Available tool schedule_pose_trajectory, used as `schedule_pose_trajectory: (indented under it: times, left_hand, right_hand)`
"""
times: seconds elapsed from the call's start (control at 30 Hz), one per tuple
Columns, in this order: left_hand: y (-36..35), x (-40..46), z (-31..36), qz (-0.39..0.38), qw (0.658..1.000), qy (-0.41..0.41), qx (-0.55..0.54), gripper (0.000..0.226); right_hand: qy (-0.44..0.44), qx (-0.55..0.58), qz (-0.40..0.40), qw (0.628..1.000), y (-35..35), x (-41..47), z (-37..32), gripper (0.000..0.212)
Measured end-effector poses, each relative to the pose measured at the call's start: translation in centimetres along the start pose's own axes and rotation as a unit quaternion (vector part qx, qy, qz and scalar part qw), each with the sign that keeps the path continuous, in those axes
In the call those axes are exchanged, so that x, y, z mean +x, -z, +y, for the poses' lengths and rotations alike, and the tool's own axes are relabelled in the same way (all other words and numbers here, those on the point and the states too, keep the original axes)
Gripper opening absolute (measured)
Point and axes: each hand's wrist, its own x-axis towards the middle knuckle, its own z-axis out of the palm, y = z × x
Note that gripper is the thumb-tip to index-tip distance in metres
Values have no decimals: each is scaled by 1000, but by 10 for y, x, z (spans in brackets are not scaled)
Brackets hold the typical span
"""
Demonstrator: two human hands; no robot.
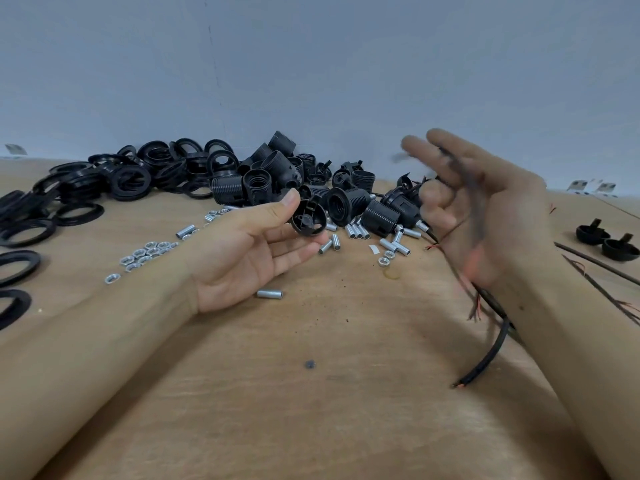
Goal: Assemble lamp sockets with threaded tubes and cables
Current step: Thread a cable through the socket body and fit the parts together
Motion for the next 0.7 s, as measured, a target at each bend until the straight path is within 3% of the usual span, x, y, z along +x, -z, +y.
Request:
schedule_pose_trajectory:
  times: [0.13, 0.3, 0.47, 0.7]
  left_hand:
    - [0, -1, 0, -6, 1000, 0, 10, 25]
    - [-1, 0, -1, -4, 1000, 2, 14, 24]
    - [-2, -1, -1, -2, 999, -3, 50, 22]
    - [-3, -1, -3, -3, 998, -4, 56, 24]
  right_hand:
    - [54, -29, 49, 997, 3, 2, -1, 3]
    - [143, -129, 87, 977, -2, -2, 3, 23]
    - [161, -131, 79, 975, -10, -6, 2, 23]
    - [144, -155, 7, 977, -17, -13, 11, 21]
